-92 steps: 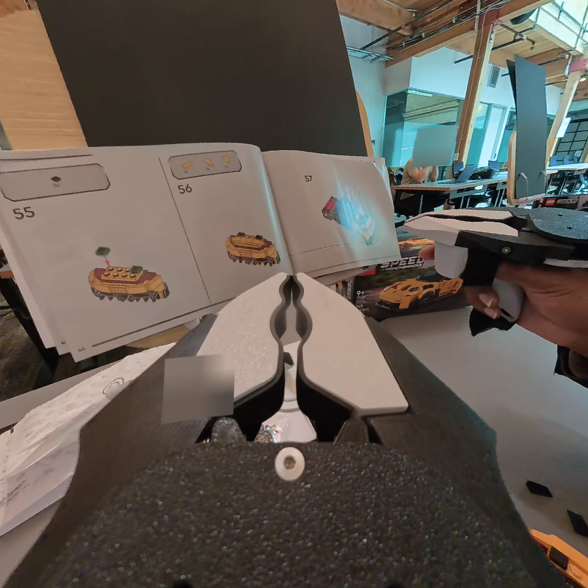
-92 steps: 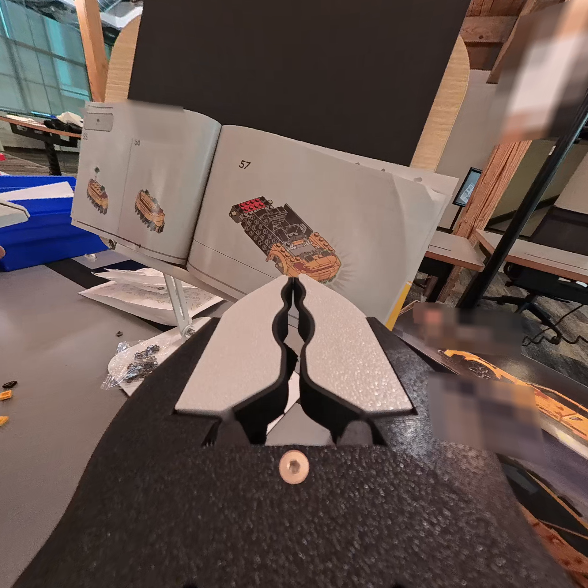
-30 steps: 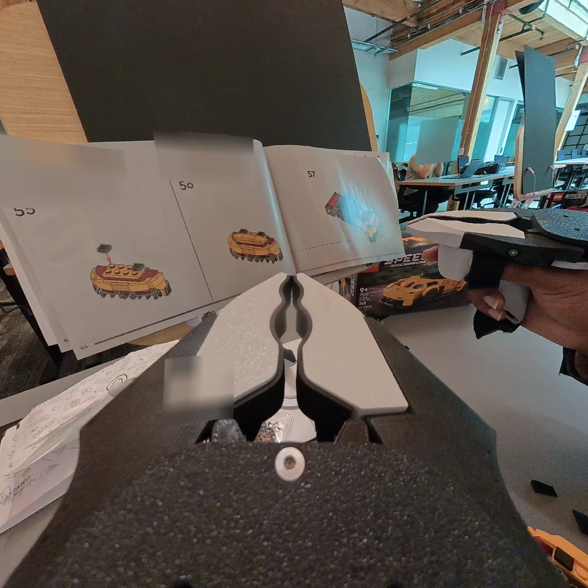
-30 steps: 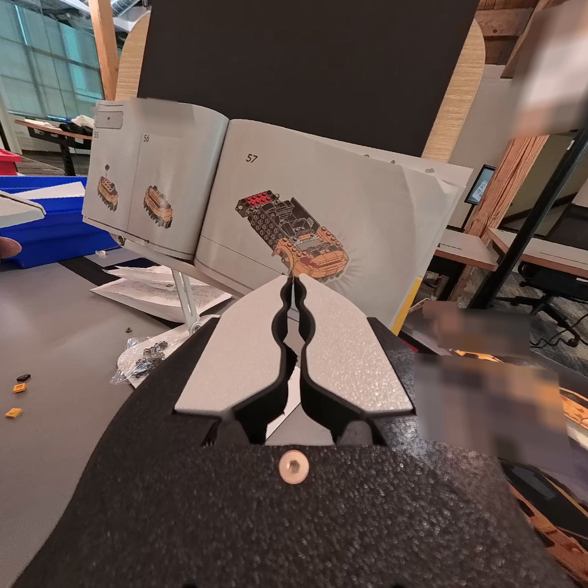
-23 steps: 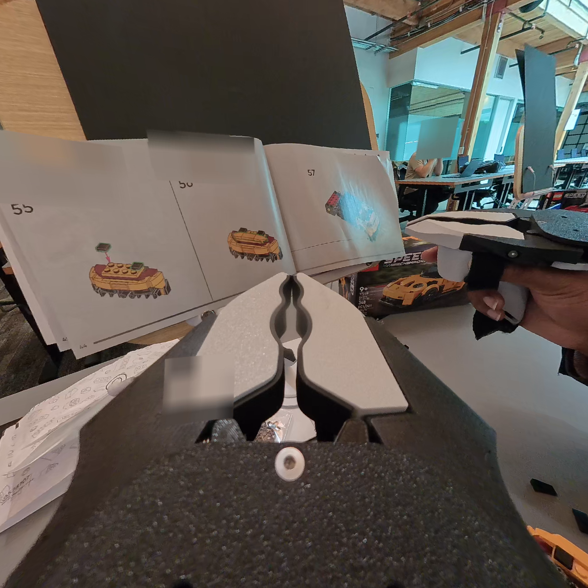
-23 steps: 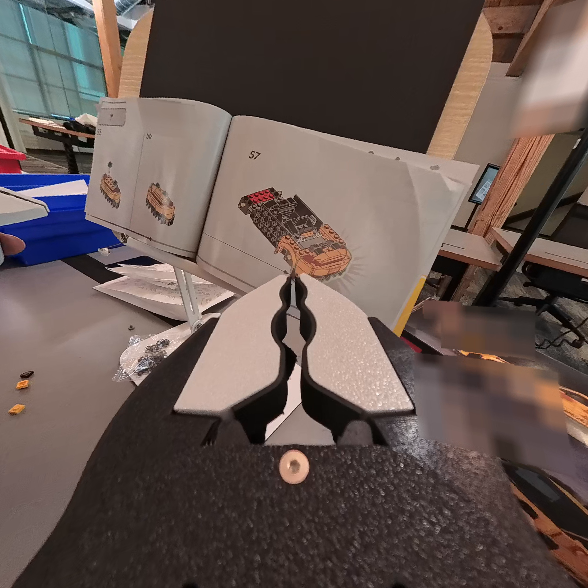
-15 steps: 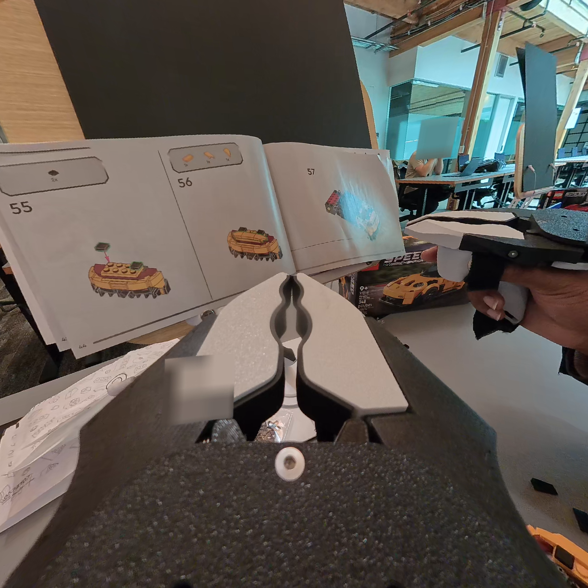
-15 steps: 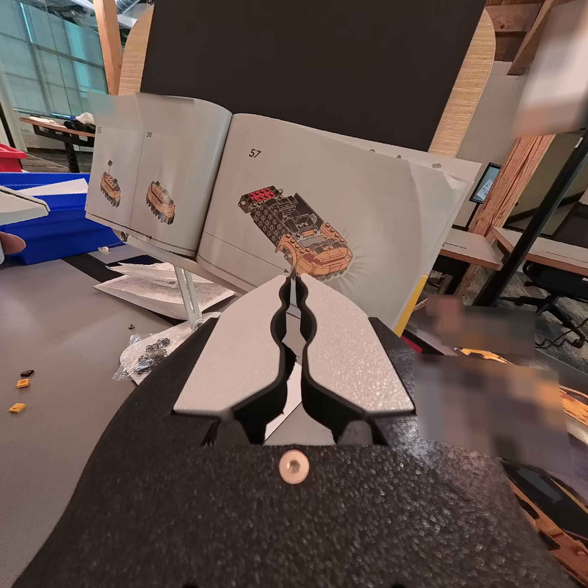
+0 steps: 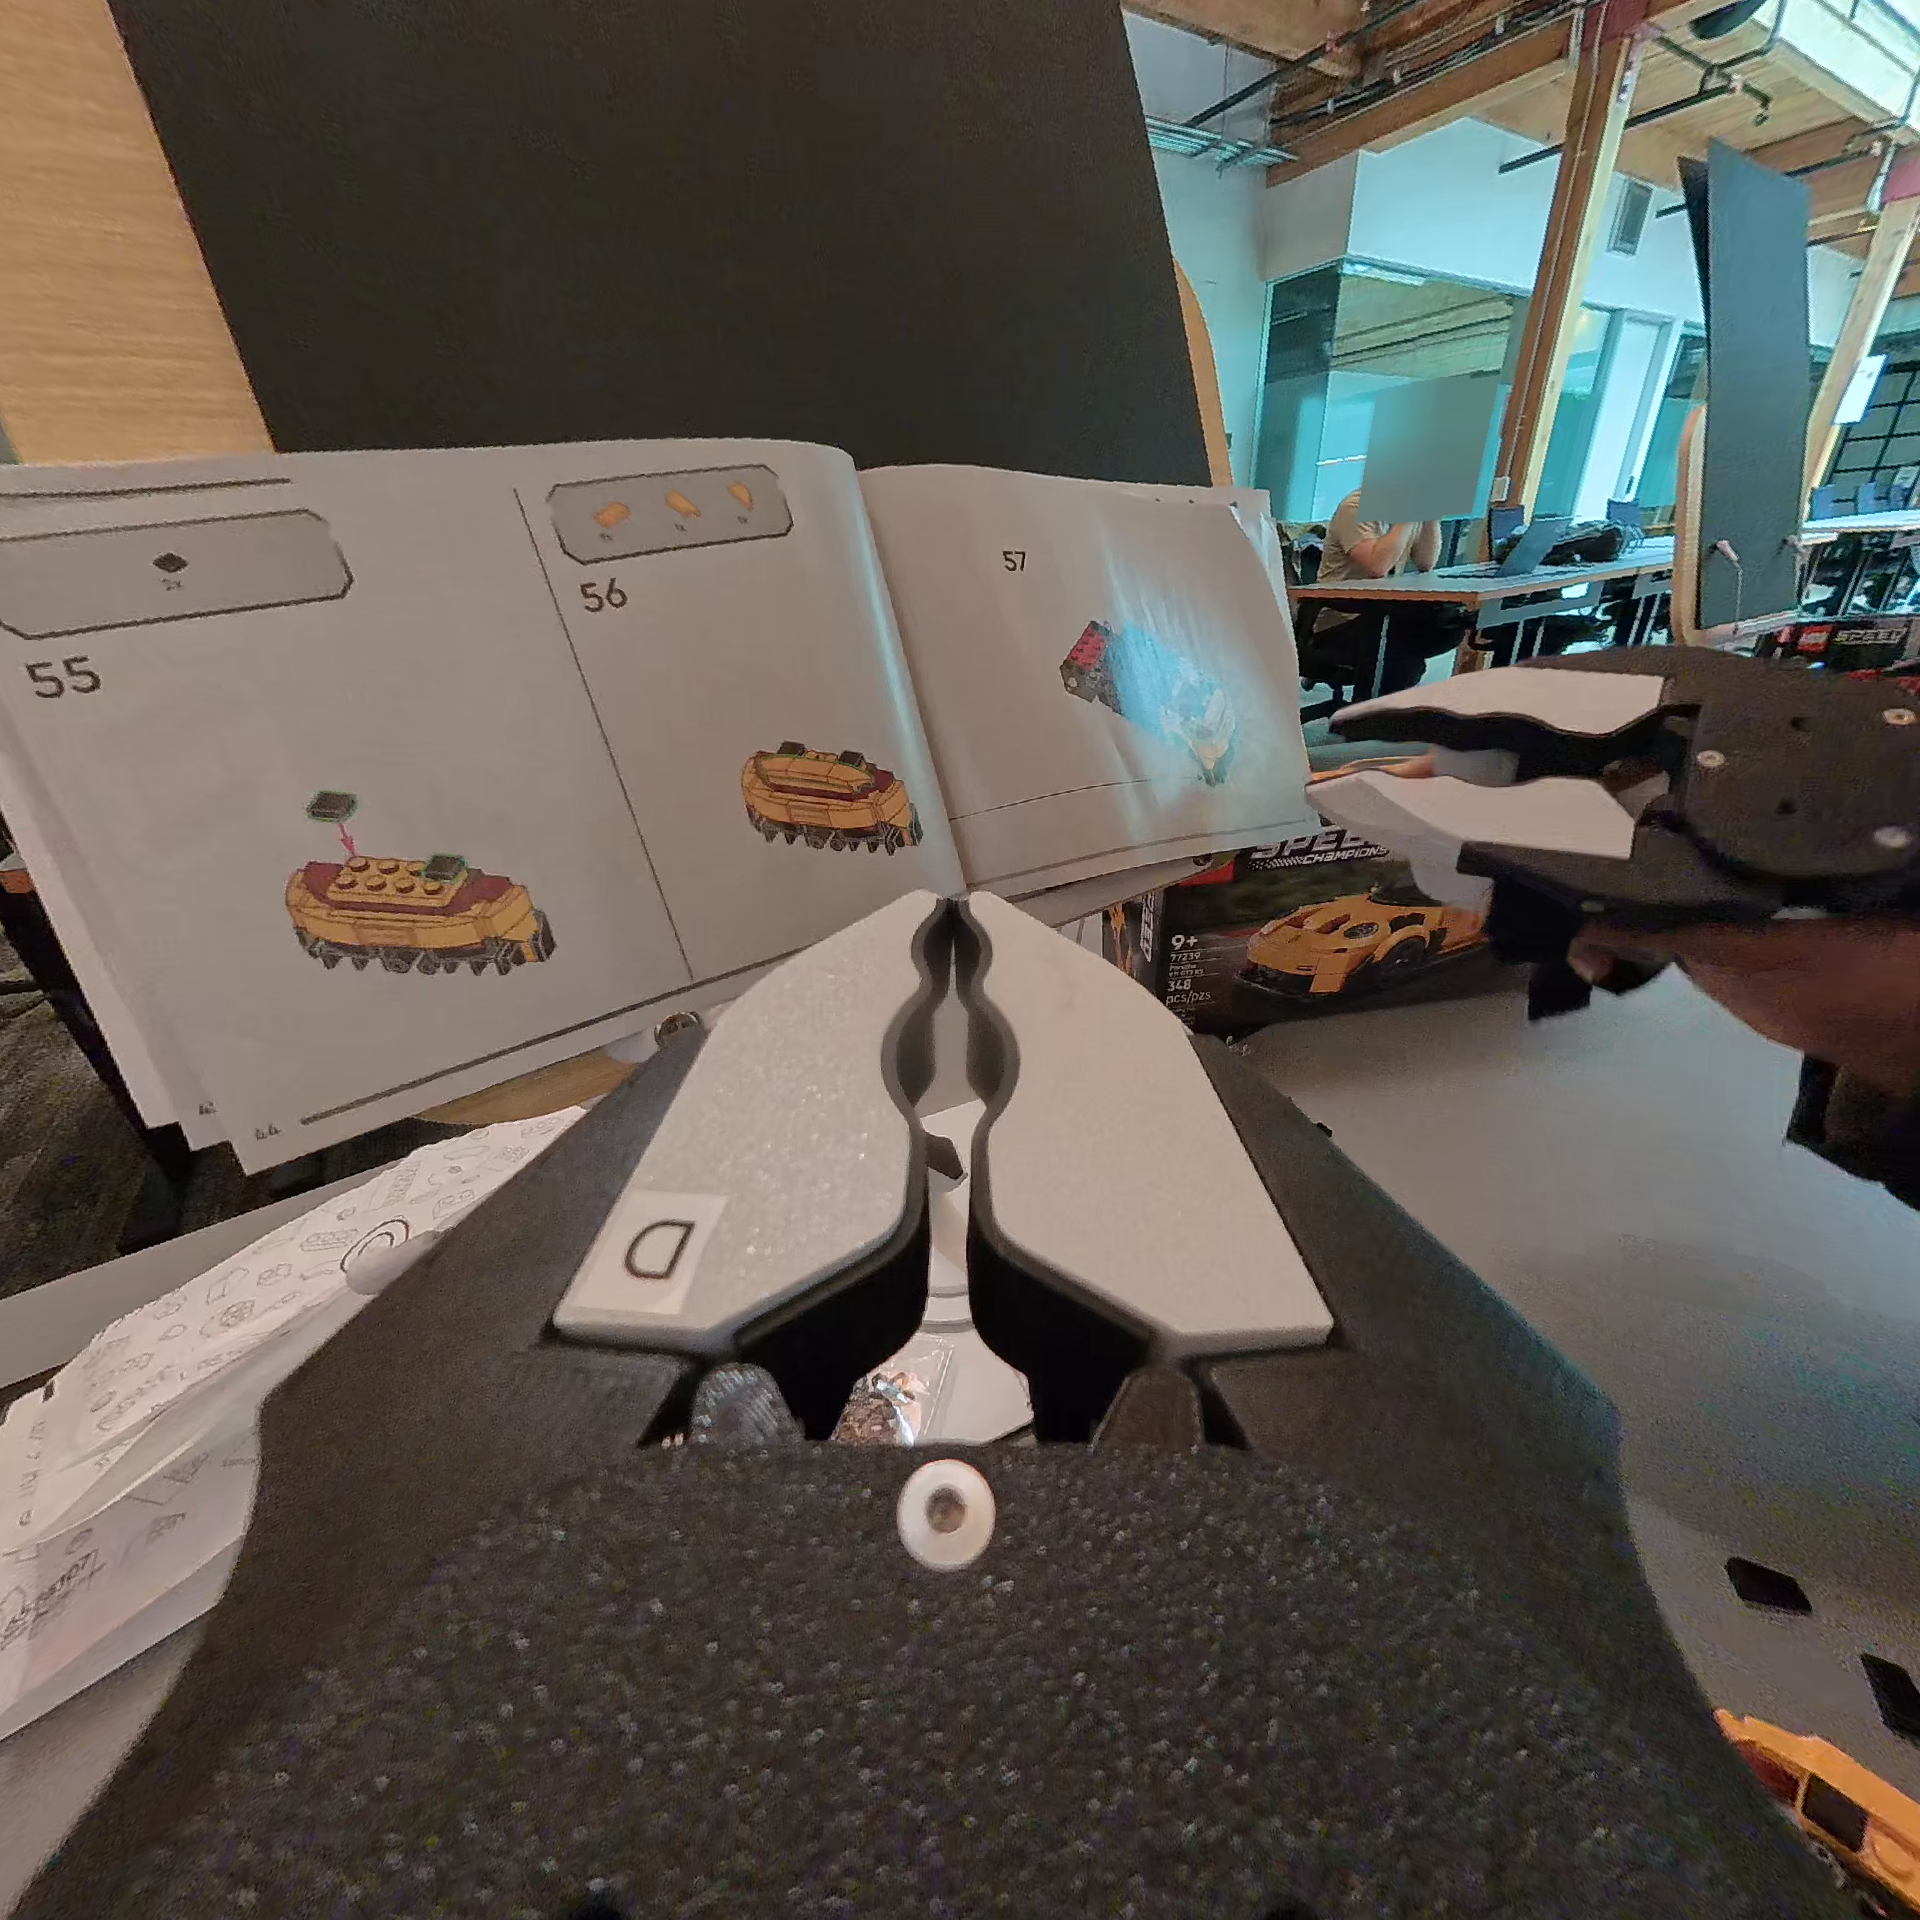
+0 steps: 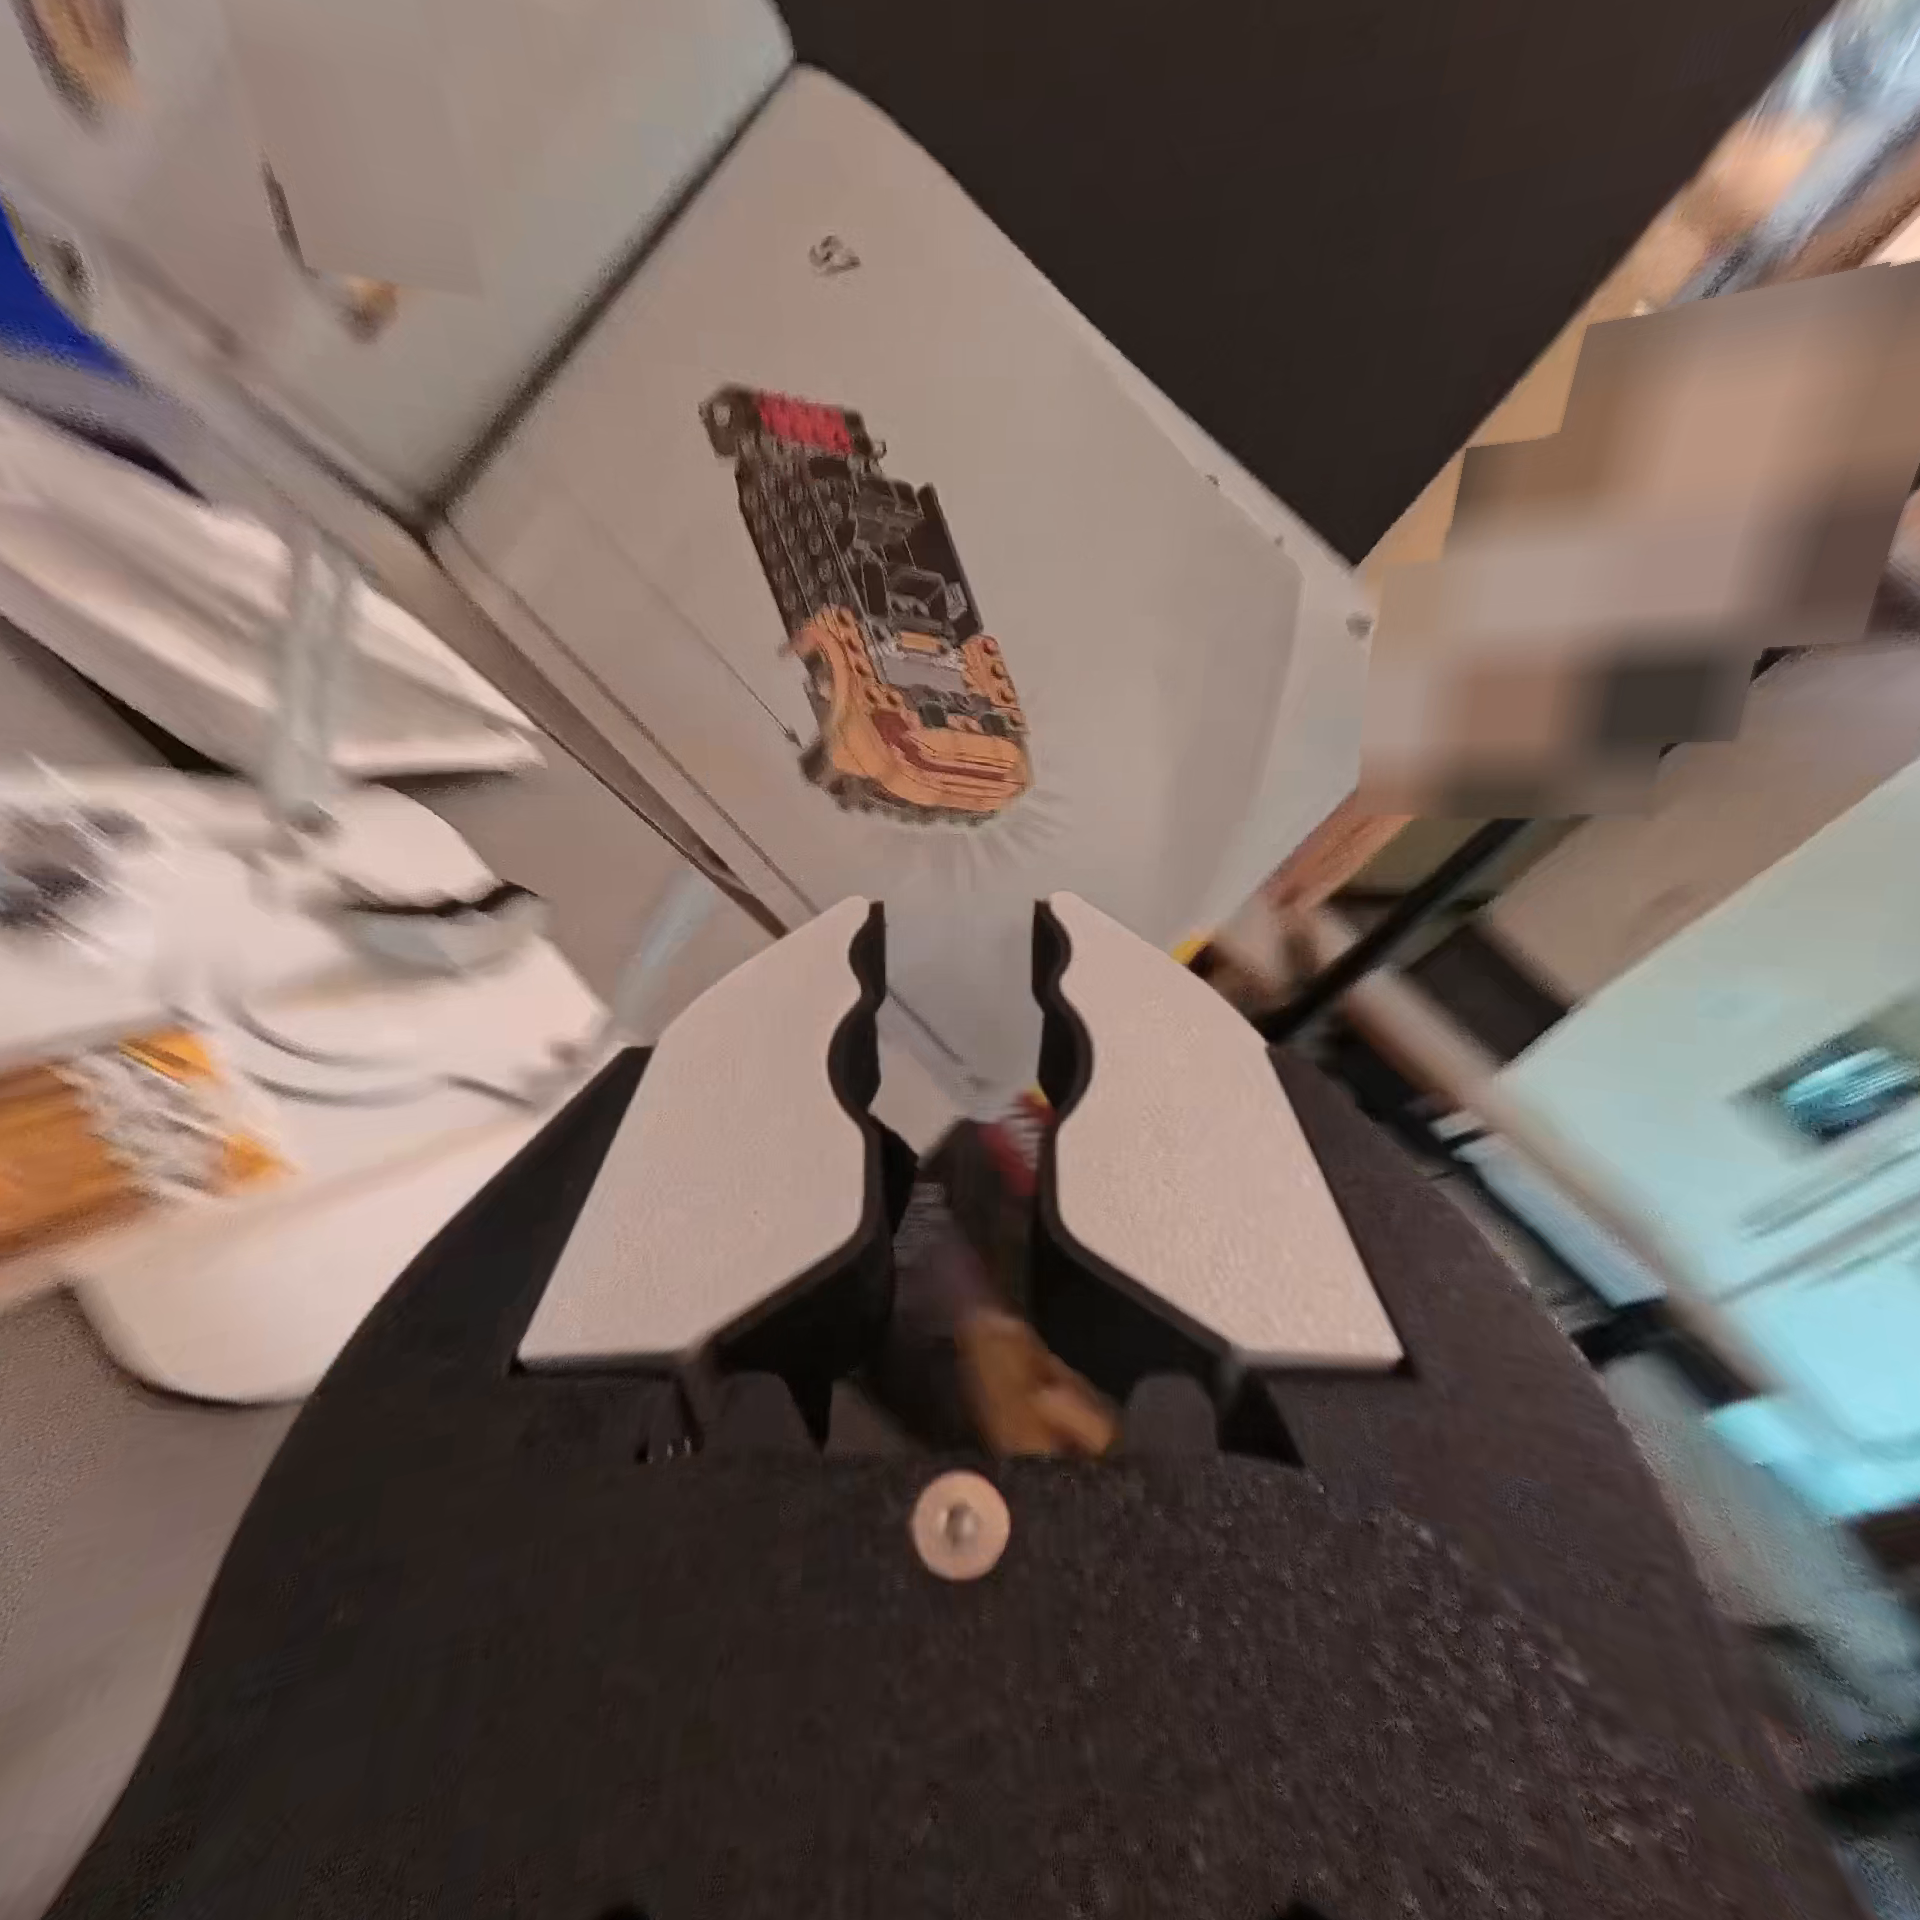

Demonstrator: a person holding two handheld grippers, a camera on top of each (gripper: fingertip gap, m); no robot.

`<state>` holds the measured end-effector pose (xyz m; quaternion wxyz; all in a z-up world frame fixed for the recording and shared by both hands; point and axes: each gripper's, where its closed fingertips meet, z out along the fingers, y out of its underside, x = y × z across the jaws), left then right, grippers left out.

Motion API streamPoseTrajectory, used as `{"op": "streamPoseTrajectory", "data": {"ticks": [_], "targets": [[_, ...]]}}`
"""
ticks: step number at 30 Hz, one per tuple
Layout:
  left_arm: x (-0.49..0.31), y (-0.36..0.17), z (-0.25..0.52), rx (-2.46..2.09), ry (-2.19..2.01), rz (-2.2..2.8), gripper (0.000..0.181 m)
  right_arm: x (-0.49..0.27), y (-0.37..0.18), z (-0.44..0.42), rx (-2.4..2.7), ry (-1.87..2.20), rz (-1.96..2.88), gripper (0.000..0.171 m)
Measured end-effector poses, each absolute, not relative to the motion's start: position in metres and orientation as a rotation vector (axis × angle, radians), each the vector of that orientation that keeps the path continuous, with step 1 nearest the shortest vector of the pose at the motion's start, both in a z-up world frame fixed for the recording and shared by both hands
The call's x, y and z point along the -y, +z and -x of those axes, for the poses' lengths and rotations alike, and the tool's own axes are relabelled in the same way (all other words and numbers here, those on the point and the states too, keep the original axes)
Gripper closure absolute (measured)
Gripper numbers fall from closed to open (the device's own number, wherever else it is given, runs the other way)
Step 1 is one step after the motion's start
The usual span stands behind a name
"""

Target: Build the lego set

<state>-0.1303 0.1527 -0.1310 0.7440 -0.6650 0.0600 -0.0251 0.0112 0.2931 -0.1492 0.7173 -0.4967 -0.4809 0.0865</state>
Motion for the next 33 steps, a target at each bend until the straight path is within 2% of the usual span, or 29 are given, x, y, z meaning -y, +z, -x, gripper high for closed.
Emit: {"op": "streamPoseTrajectory", "data": {"ticks": [6,13,24,33], "targets": [[-0.155,-0.133,0.132,-0.133,-0.052,1.468,0.181,-0.306,-0.162,-0.012,1.362,-0.222,0.769,0.137],[-0.156,-0.135,0.136,-0.128,-0.055,1.480,0.181,-0.318,-0.183,-0.014,1.540,-0.384,0.675,0.136],[-0.159,-0.141,0.130,-0.151,-0.068,1.507,0.181,-0.316,-0.183,-0.021,1.607,-0.367,0.684,0.162],[-0.161,-0.145,0.124,-0.178,-0.082,1.526,0.181,-0.314,-0.184,-0.022,1.706,-0.254,0.787,0.164]]}}
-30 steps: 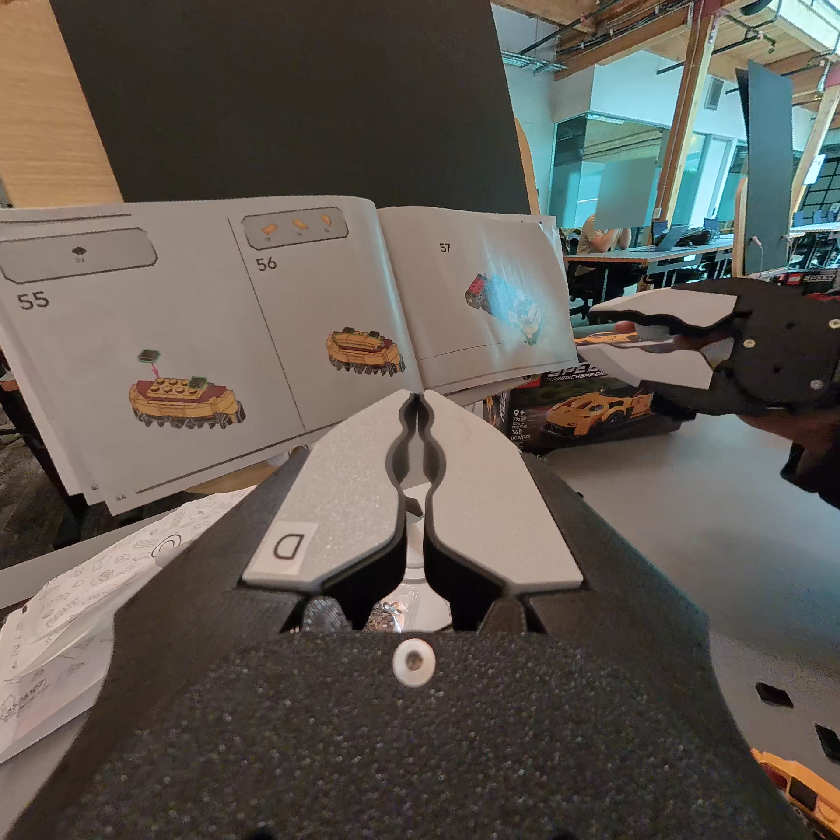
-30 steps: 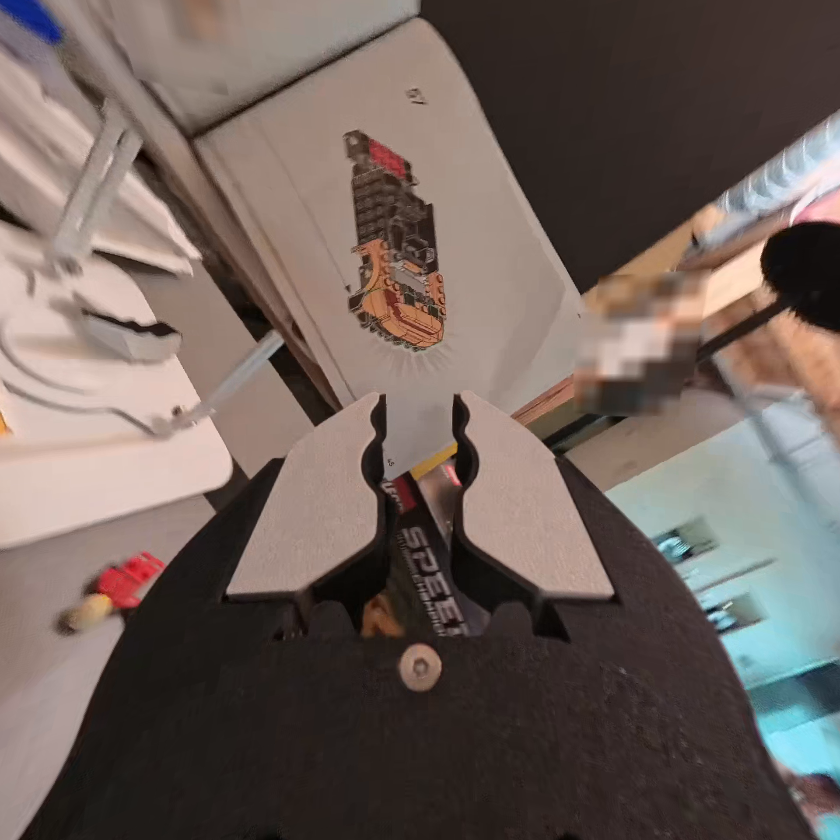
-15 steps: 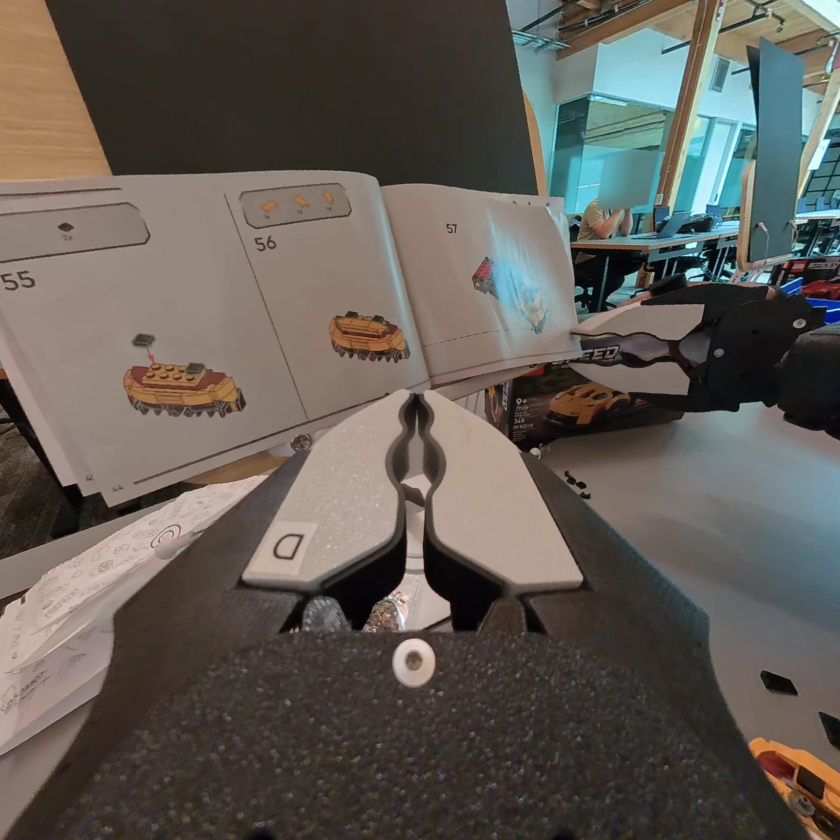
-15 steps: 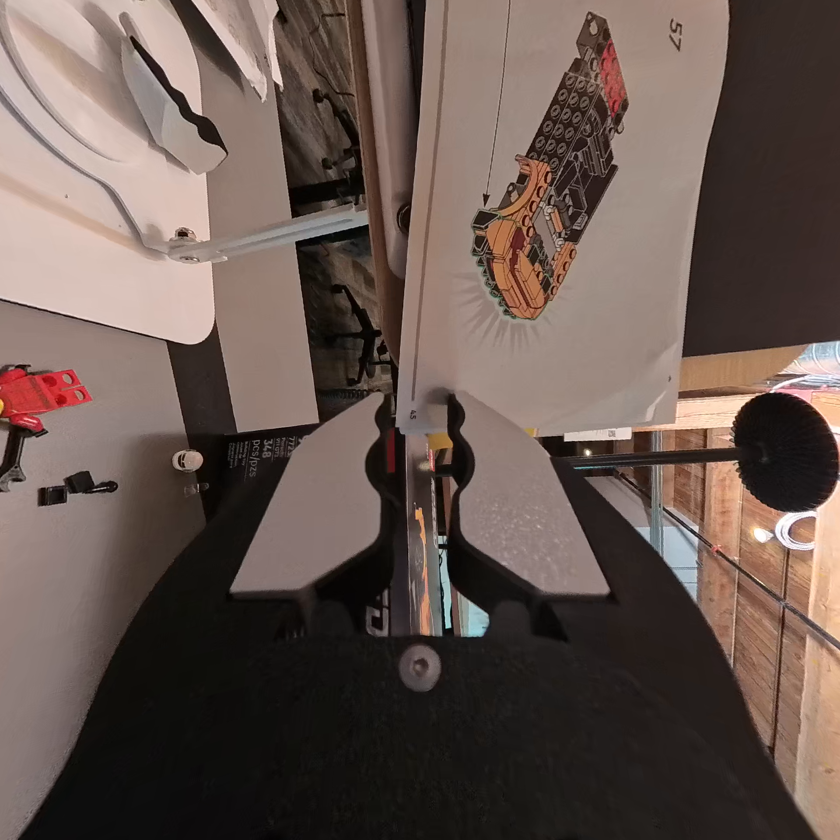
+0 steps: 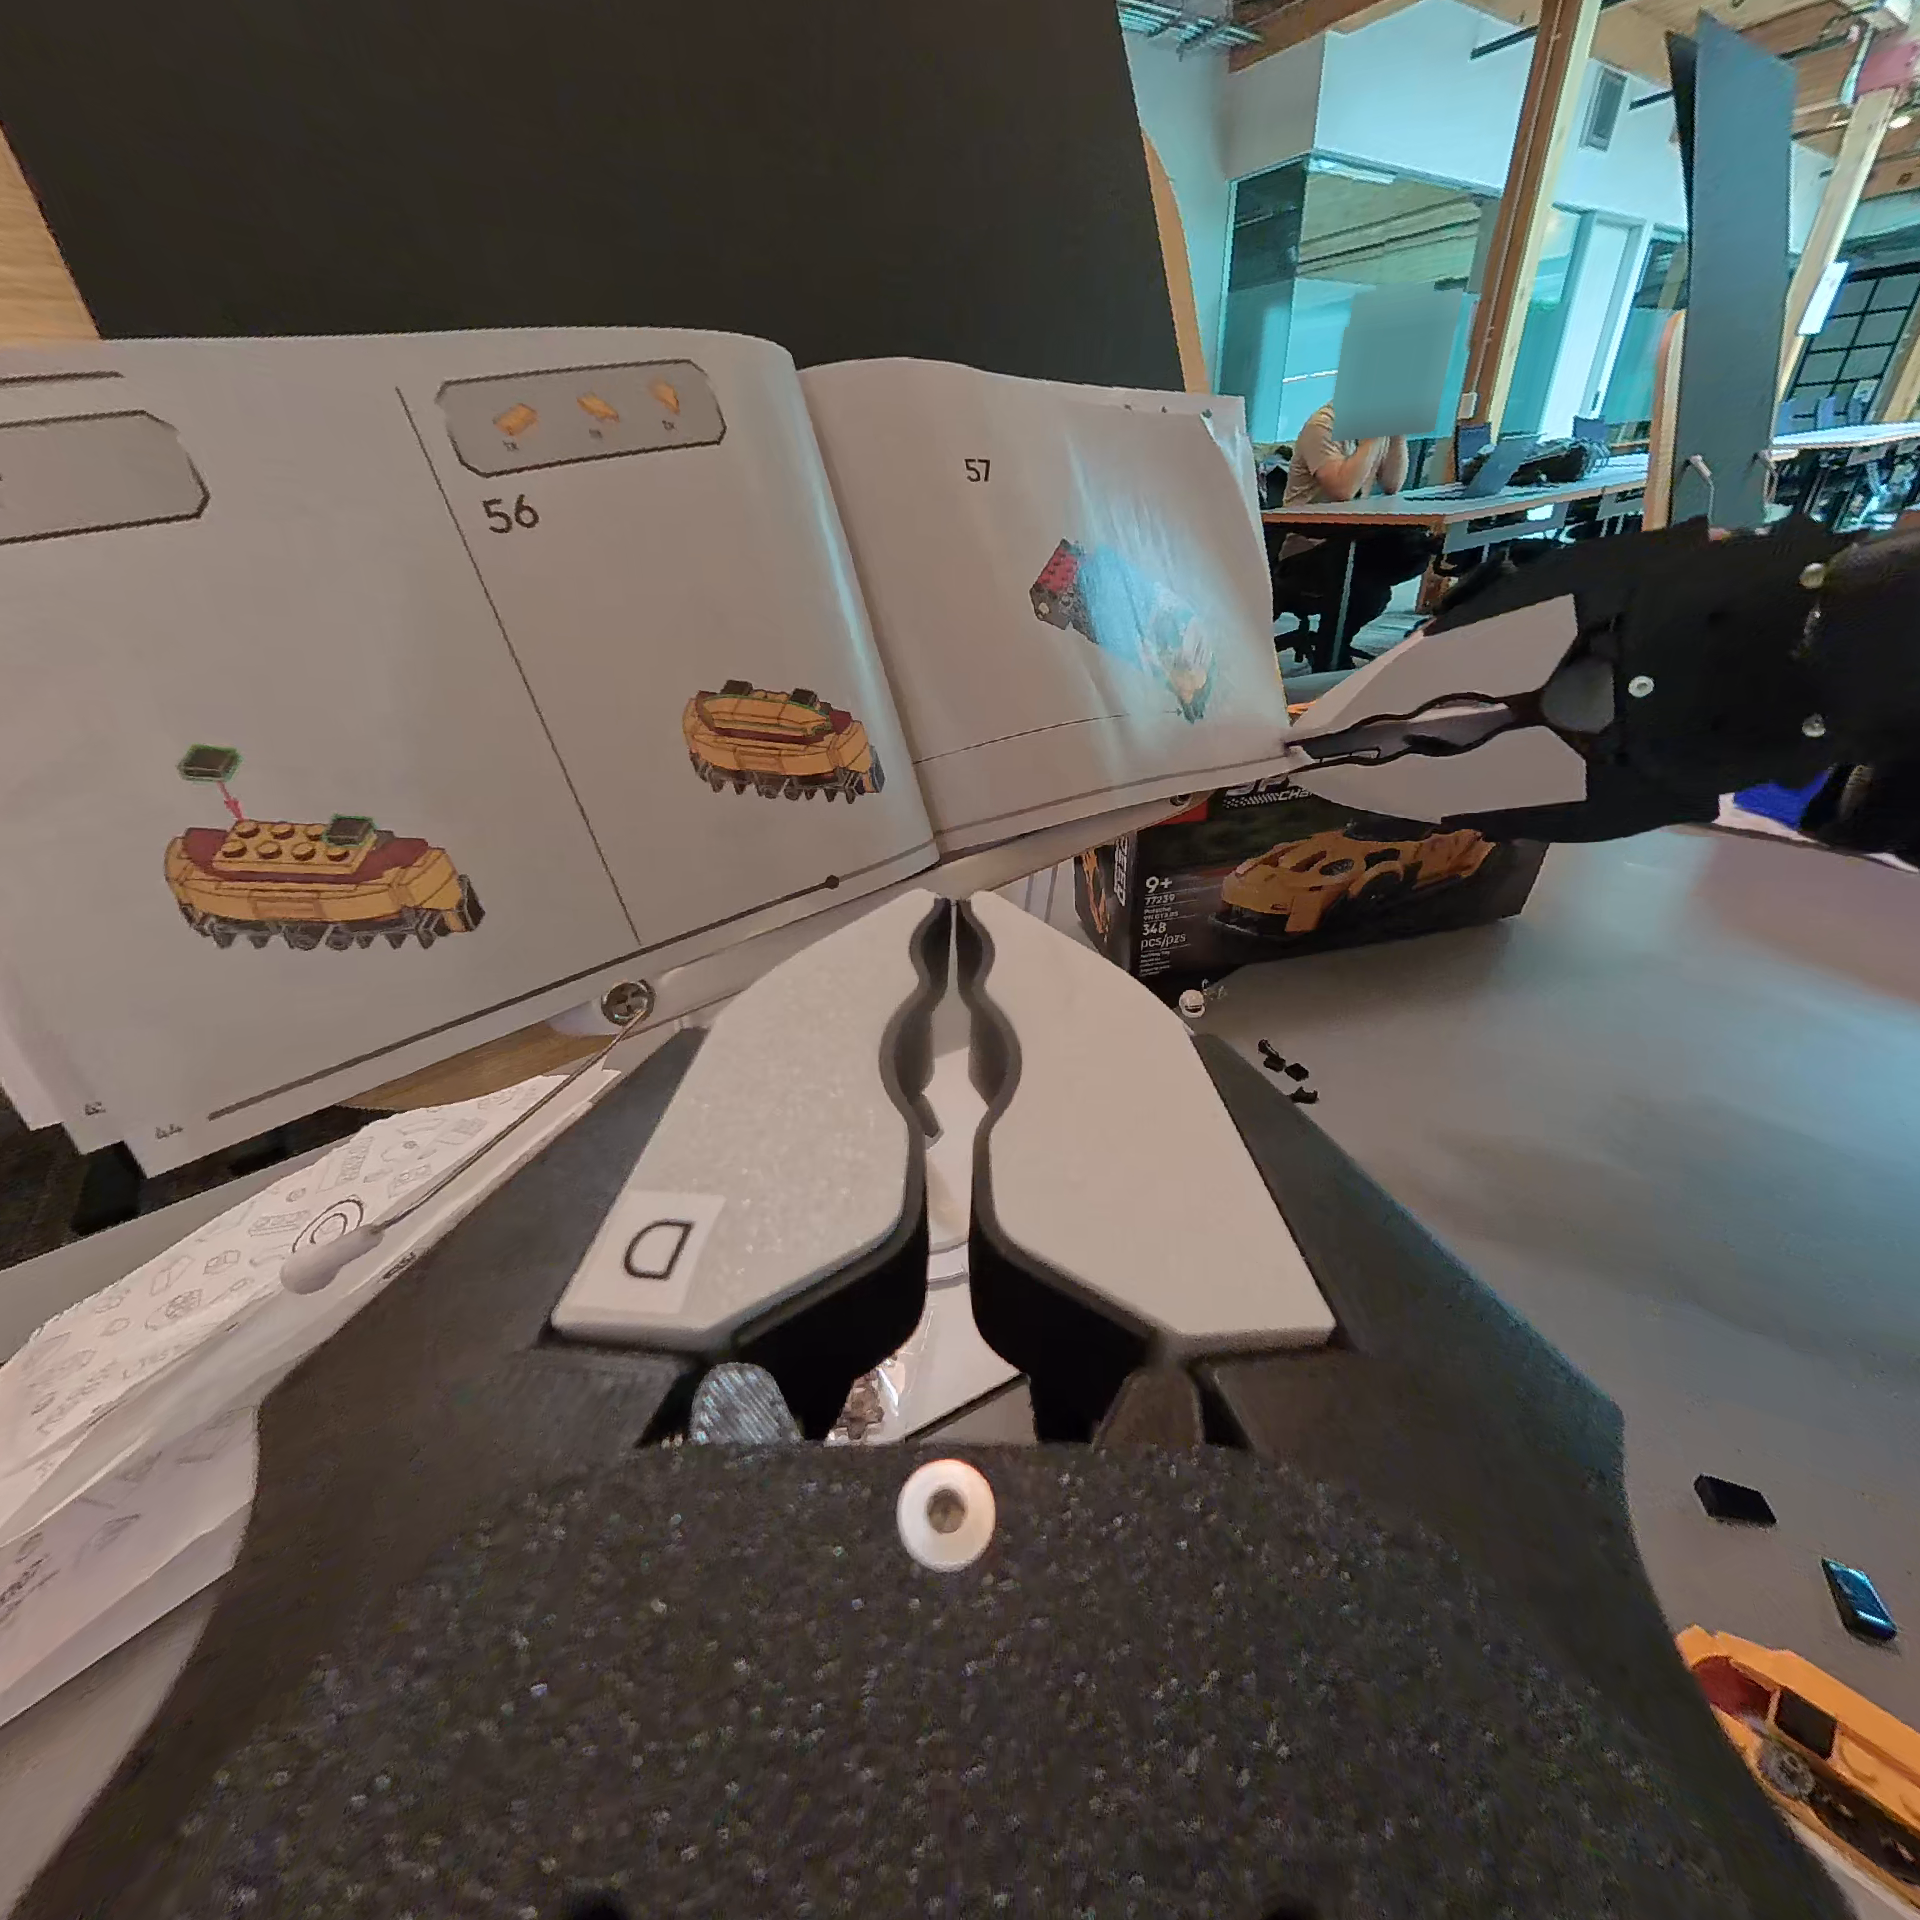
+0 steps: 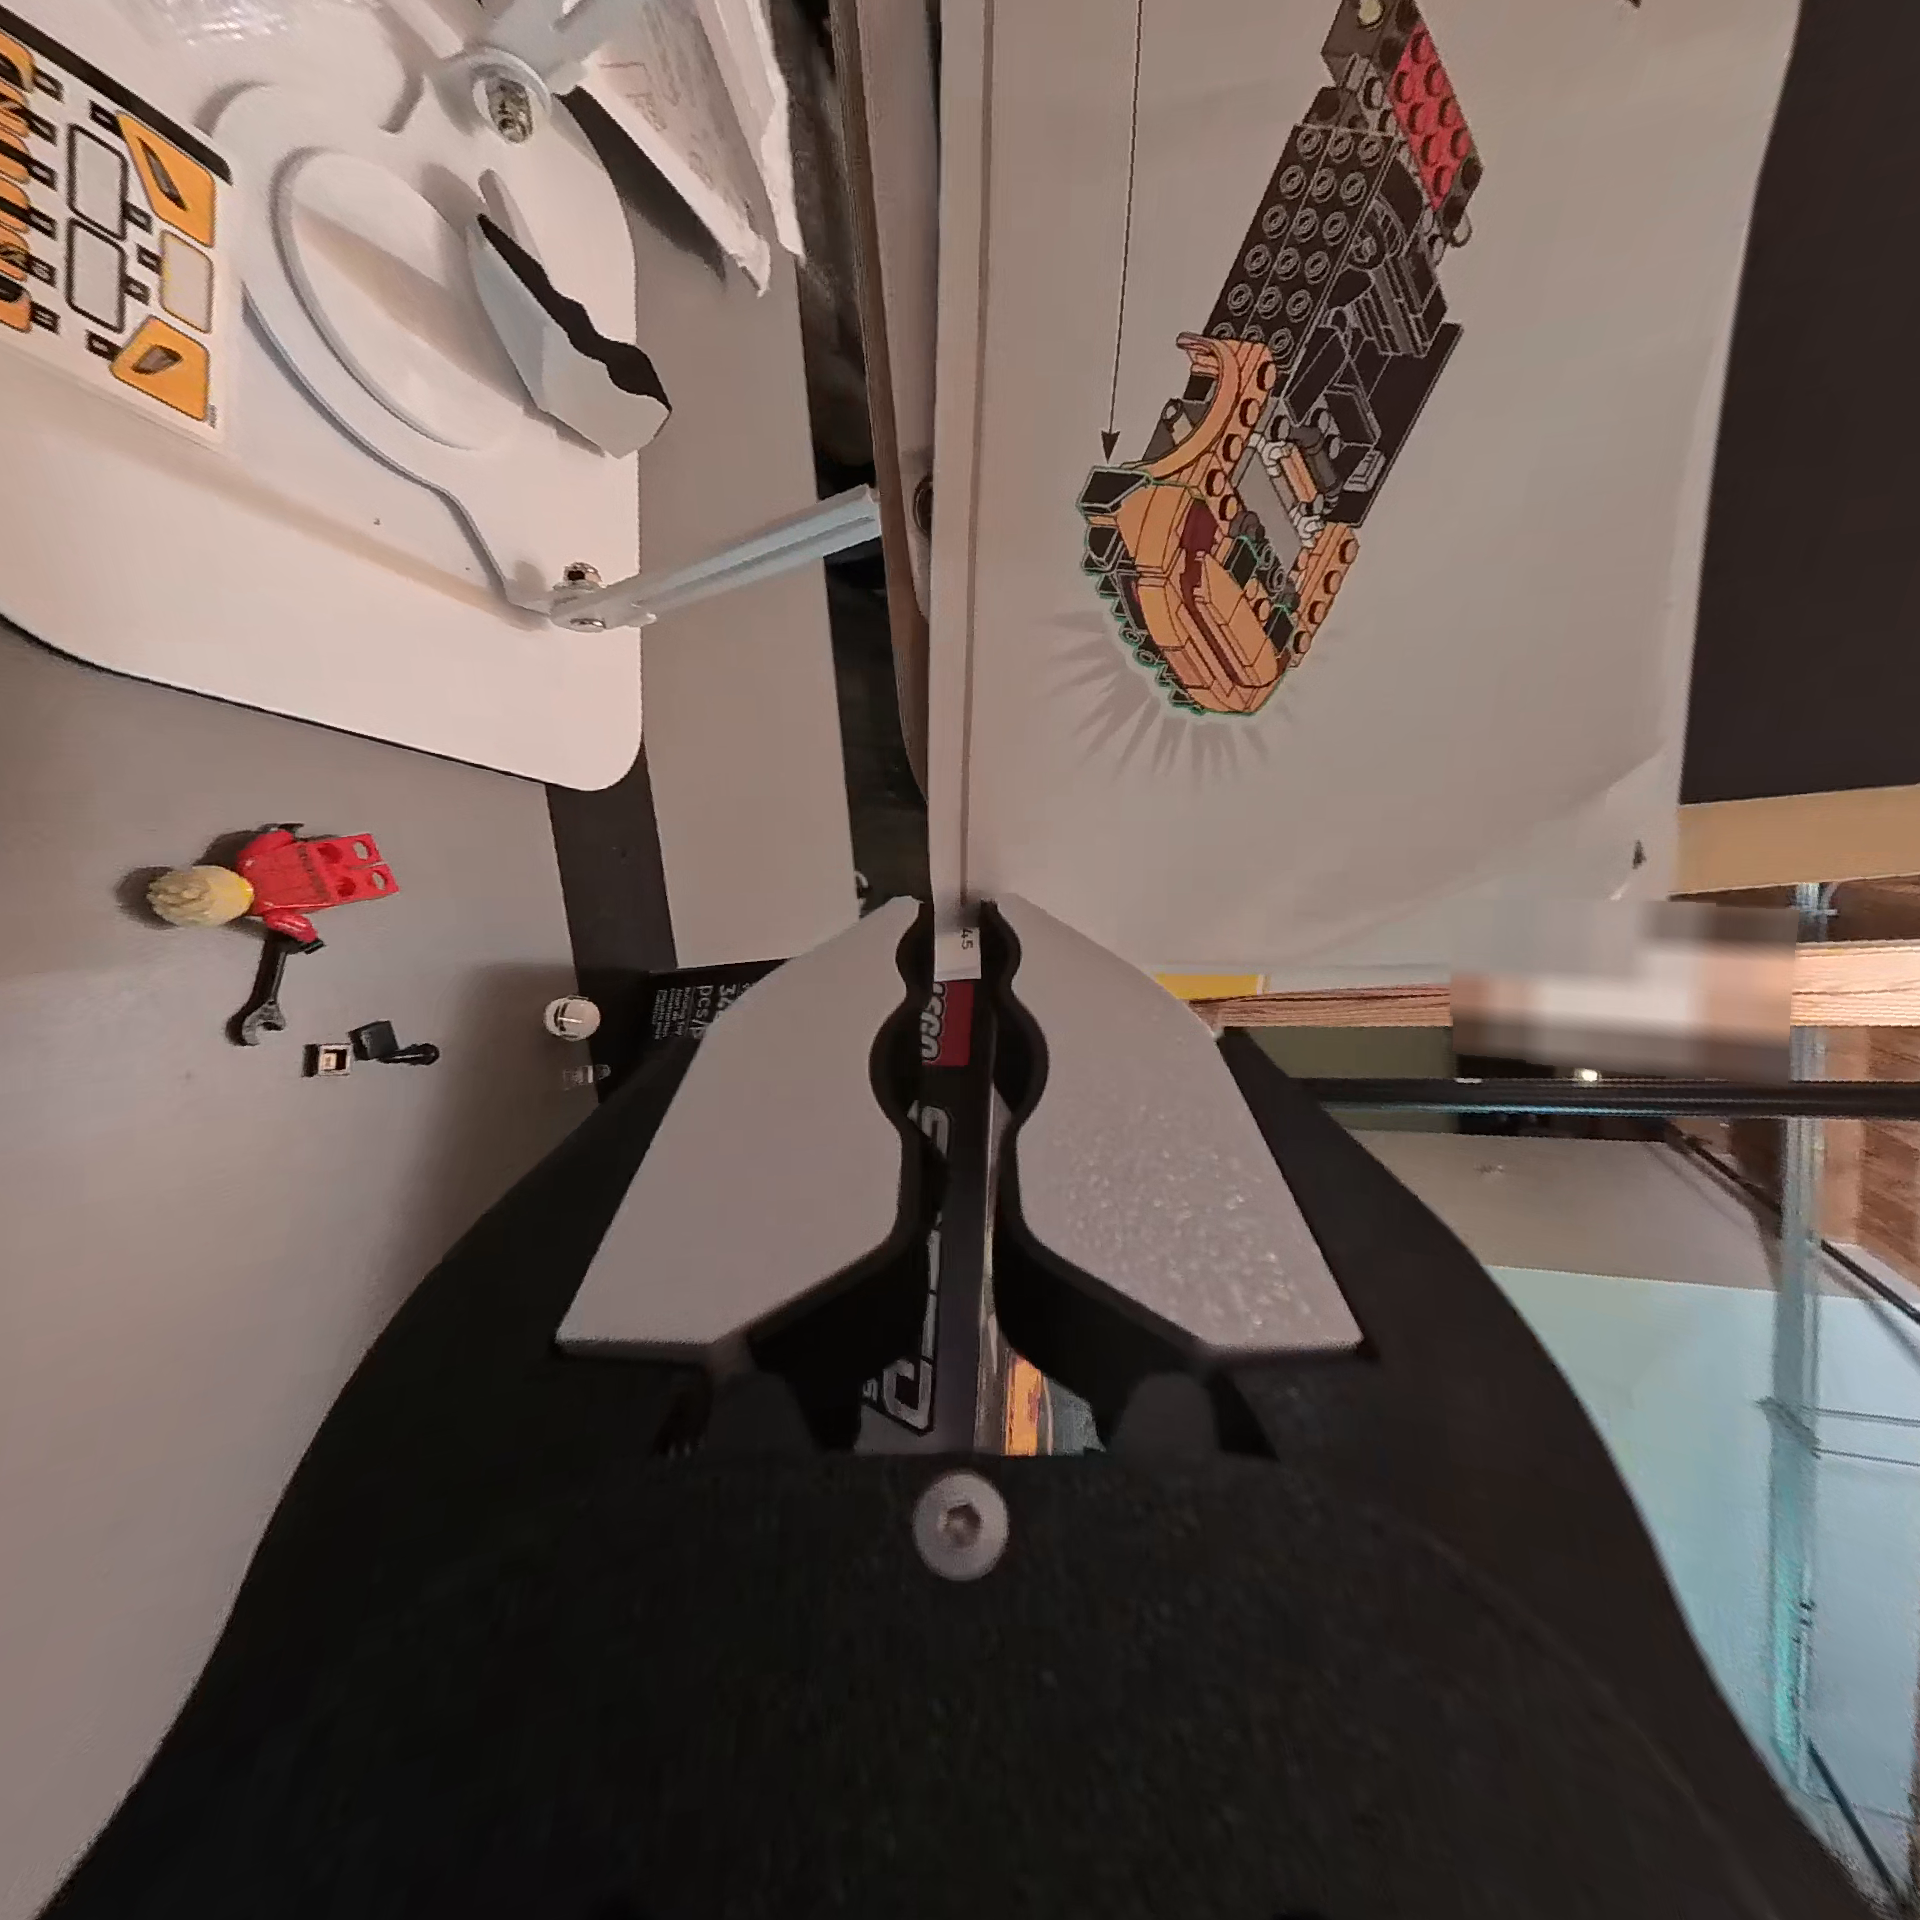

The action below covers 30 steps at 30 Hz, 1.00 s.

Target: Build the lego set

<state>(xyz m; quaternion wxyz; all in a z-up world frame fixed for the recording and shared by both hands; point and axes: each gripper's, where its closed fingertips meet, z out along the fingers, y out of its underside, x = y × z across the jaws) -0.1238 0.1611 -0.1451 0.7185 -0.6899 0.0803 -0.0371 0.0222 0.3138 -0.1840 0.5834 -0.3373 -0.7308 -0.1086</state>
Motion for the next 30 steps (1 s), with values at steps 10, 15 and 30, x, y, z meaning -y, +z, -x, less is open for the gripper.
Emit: {"op": "streamPoseTrajectory", "data": {"ticks": [10,15,30], "targets": [[-0.1616,-0.1470,0.1215,-0.192,-0.093,1.538,0.180,-0.3166,-0.1869,-0.0197,1.780,-0.187,0.864,0.163],[-0.1619,-0.1484,0.1203,-0.199,-0.094,1.544,0.180,-0.3168,-0.1891,-0.0207,1.803,-0.173,0.892,0.163],[-0.1617,-0.1492,0.1189,-0.207,-0.100,1.550,0.180,-0.3151,-0.1880,-0.0224,1.789,-0.123,0.940,0.171]]}}
